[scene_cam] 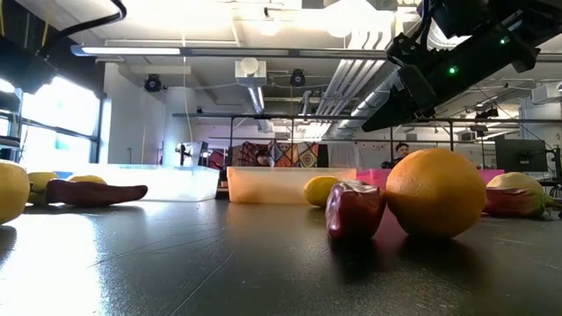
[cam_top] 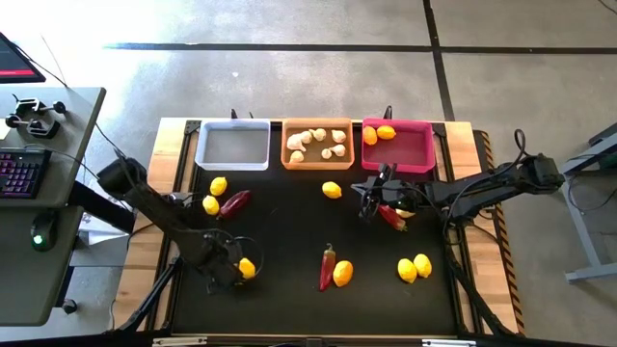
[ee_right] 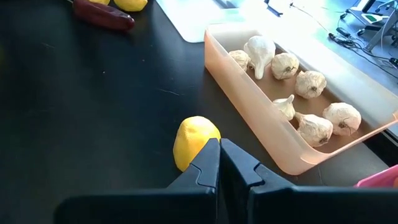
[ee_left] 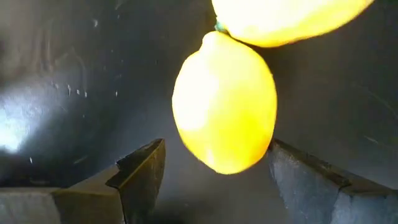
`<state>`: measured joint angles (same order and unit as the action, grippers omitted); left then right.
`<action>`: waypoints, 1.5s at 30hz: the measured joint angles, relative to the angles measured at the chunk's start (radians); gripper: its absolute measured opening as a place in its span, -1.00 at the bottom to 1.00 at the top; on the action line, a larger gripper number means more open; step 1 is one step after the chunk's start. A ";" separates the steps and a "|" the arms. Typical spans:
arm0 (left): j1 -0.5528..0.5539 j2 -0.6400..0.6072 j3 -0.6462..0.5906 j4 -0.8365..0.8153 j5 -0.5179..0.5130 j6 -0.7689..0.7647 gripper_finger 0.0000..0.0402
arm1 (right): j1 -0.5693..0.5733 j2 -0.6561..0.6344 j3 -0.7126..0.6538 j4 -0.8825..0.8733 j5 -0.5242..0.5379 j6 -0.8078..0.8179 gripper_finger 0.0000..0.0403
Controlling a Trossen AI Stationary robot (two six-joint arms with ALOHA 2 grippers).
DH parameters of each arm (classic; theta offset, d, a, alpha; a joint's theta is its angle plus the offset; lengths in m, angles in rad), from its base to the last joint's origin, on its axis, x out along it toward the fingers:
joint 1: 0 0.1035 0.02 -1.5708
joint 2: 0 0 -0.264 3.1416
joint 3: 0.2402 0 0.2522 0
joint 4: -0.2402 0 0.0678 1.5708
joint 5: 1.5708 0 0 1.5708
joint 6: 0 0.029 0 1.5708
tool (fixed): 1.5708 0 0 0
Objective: Sort produce into baskets
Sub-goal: Put the yellow lemon into the pink bin
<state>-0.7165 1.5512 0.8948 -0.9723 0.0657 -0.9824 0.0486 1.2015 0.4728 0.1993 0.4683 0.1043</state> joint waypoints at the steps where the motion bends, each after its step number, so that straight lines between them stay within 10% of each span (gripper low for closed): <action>1: 0.000 0.007 0.000 0.003 -0.009 0.006 0.34 | 0.000 0.000 0.000 0.000 0.000 0.000 -1.00; 28: 0.032 -0.138 0.000 0.009 -0.119 0.219 -0.18 | 0.000 0.000 -0.020 0.050 -0.044 -0.019 -1.00; 36: 0.234 -0.260 -0.090 0.402 -0.138 0.539 -0.19 | 0.014 0.050 -0.020 0.224 -0.261 -0.223 -1.00; 45: 0.511 -0.247 -0.133 0.832 0.169 0.927 -0.19 | 0.054 0.175 0.064 0.325 -0.286 -0.347 -1.00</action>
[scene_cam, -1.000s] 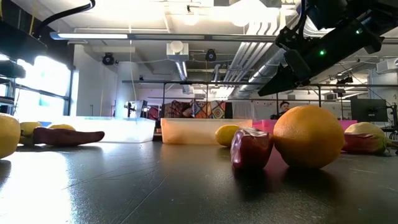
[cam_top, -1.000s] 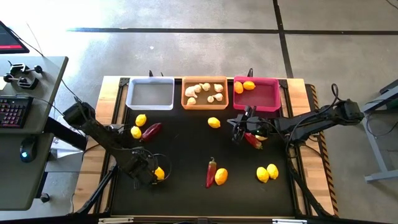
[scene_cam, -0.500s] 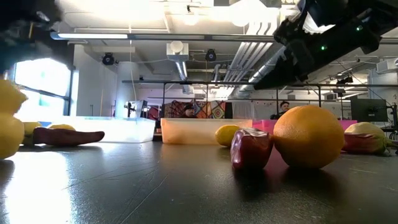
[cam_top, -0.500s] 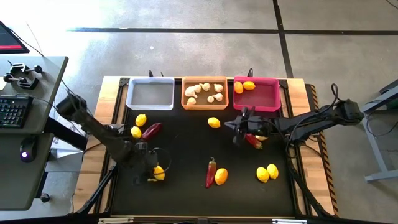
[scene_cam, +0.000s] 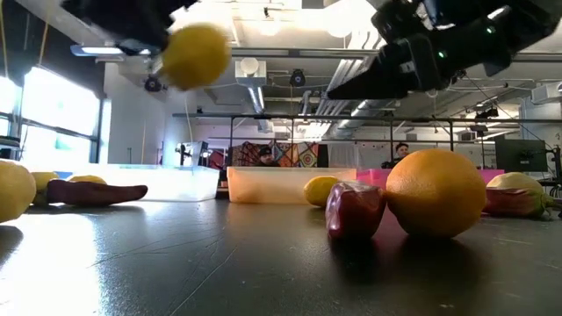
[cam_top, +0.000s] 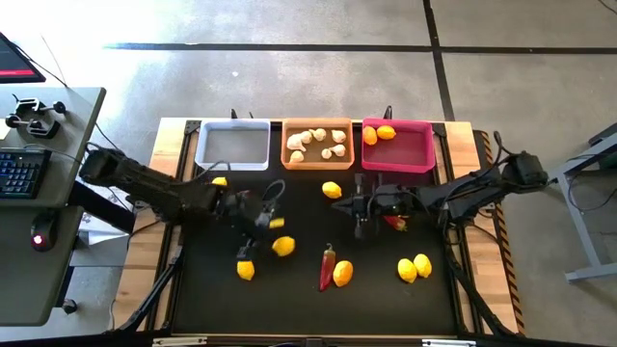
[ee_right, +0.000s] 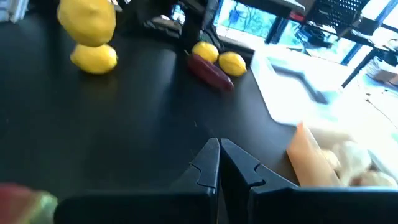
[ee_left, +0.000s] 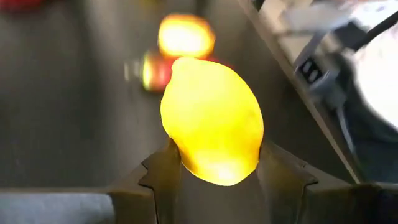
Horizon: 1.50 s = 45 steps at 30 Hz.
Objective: Sort produce into baskets
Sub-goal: Put the yellow lemon into the pink bin
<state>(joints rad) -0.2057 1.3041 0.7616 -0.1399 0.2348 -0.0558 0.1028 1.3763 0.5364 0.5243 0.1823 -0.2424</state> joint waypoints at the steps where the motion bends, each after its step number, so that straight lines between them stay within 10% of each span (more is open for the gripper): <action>1: 0.024 0.000 0.000 0.037 0.036 0.032 -0.19 | 0.005 0.015 0.017 0.000 -0.003 0.000 -1.00; 8: 0.149 0.012 0.000 0.119 0.201 0.171 -0.19 | 0.053 0.084 0.145 -0.065 -0.036 -0.073 -0.91; 25: 0.259 0.095 0.000 0.279 0.363 0.331 -0.19 | 0.097 0.083 0.439 -0.444 -0.078 -0.081 0.02; 45: 0.258 0.108 0.000 0.297 0.366 0.302 -0.19 | 0.097 0.240 0.476 -0.272 -0.130 -0.079 0.16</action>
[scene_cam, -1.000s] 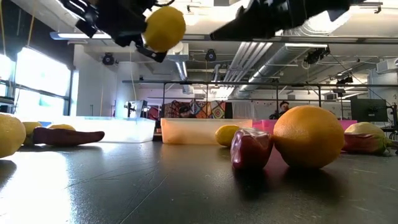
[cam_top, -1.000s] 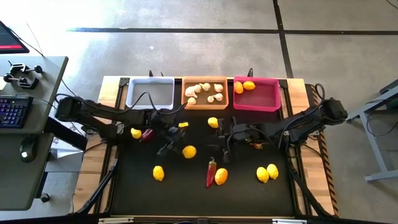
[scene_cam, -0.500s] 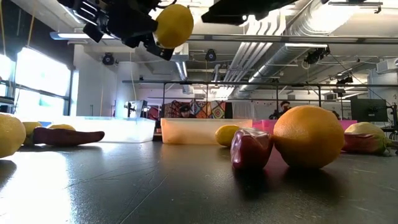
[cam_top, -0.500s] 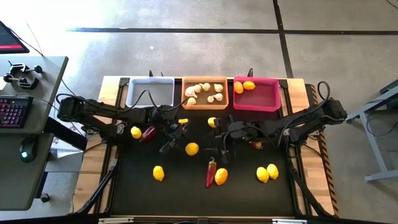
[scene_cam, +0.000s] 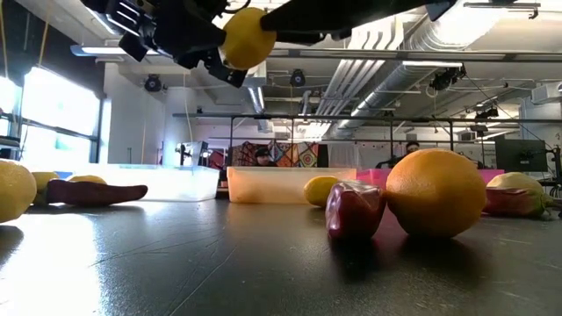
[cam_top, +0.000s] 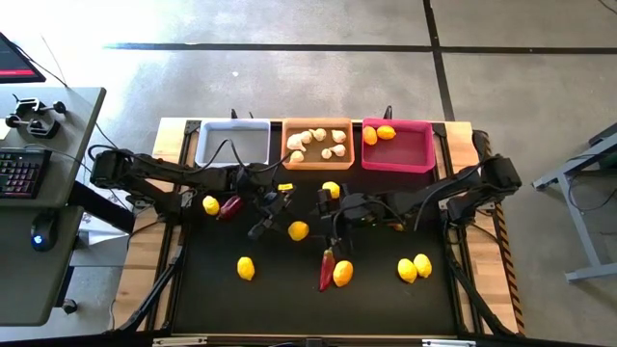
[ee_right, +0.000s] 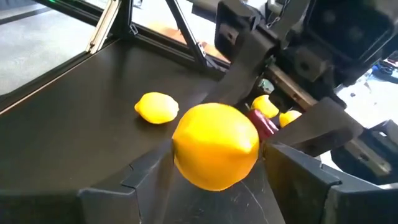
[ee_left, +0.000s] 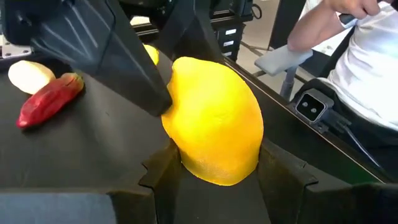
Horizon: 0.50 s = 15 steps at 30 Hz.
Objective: Sort produce into baskets
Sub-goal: Put the yellow lemon into the pink bin
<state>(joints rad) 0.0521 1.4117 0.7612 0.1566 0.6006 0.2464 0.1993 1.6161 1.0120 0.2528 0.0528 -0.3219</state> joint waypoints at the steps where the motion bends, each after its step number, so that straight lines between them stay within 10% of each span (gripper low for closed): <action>1: 0.000 0.000 0.000 0.000 0.000 0.000 -0.19 | 0.000 0.000 0.001 0.001 -0.001 0.000 0.16; 15: -0.001 0.000 0.000 0.023 -0.007 0.009 -0.19 | -0.003 0.026 0.003 0.025 -0.034 -0.046 0.16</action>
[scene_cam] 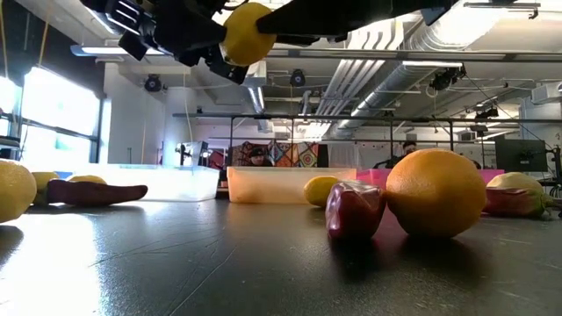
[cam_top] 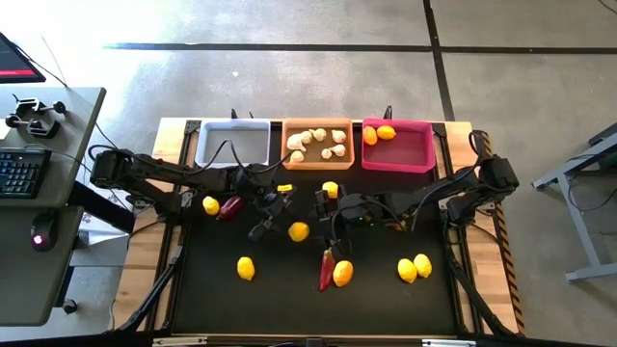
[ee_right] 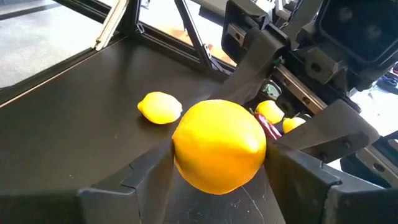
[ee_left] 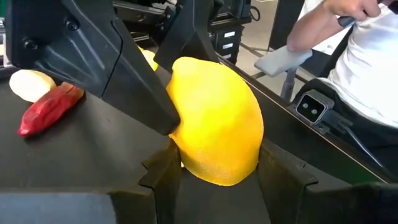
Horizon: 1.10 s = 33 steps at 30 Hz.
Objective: Sort produce into baskets
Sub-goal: Put the yellow lemon into the pink bin
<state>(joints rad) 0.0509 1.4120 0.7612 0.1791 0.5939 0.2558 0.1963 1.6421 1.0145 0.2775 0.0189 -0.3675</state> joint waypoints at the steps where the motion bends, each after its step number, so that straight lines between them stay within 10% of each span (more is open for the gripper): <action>1: 0.000 0.000 0.000 0.001 -0.001 0.000 -0.19 | 0.000 0.000 0.000 0.003 -0.002 0.000 0.16; 21: -0.033 -0.005 -0.003 0.054 -0.130 0.011 0.11 | 0.028 -0.032 -0.002 -0.023 0.090 0.008 -0.11; 33: -0.030 -0.003 0.002 0.089 -0.376 0.036 0.15 | 0.106 -0.193 0.000 -0.311 0.756 0.221 -0.12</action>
<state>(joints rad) 0.0214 1.4092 0.7635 0.2685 0.2183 0.2920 0.3023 1.4492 1.0148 -0.0339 0.7751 -0.1468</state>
